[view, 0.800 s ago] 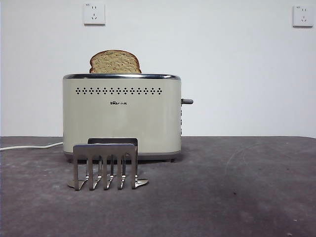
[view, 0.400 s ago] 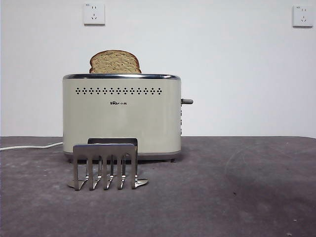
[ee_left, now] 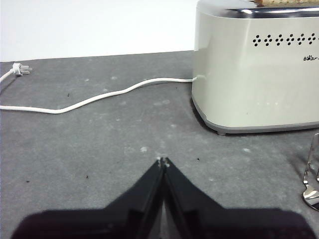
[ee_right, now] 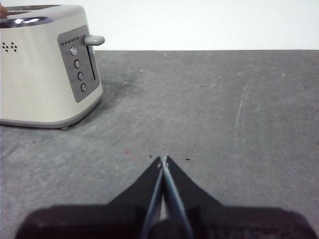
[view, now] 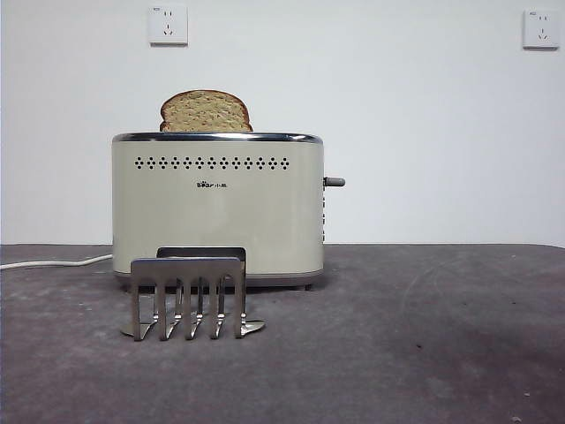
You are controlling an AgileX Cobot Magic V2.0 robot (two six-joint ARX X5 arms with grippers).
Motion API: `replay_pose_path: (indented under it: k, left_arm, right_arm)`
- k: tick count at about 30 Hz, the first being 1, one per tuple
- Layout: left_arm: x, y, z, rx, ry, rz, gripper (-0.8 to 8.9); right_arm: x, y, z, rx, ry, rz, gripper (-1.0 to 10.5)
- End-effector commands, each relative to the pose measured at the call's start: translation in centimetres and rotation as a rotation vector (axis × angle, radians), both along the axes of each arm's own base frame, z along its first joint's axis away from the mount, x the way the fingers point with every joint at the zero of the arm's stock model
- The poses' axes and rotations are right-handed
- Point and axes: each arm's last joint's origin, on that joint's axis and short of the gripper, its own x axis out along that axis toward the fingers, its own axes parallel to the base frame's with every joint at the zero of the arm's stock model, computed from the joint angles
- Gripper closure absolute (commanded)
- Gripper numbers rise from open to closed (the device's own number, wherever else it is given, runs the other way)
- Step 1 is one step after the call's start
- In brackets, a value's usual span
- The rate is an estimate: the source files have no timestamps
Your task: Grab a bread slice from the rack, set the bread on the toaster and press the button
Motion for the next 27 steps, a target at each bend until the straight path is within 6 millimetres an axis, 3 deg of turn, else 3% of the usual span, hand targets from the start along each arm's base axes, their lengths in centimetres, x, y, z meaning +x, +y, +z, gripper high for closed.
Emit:
replay_pose_path:
  k: [1, 27]
  left_arm:
    - [0.05, 0.03, -0.42, -0.007, 0.01, 0.004, 8.16]
    - [0.05, 0.03, -0.42, -0.007, 0.01, 0.004, 8.16]
  right_arm:
    - [0.02, 0.0, -0.47, 0.052, 0.033, -0.008, 9.5]
    - [0.02, 0.0, -0.45, 0.079, 0.038, -0.013, 9.5]
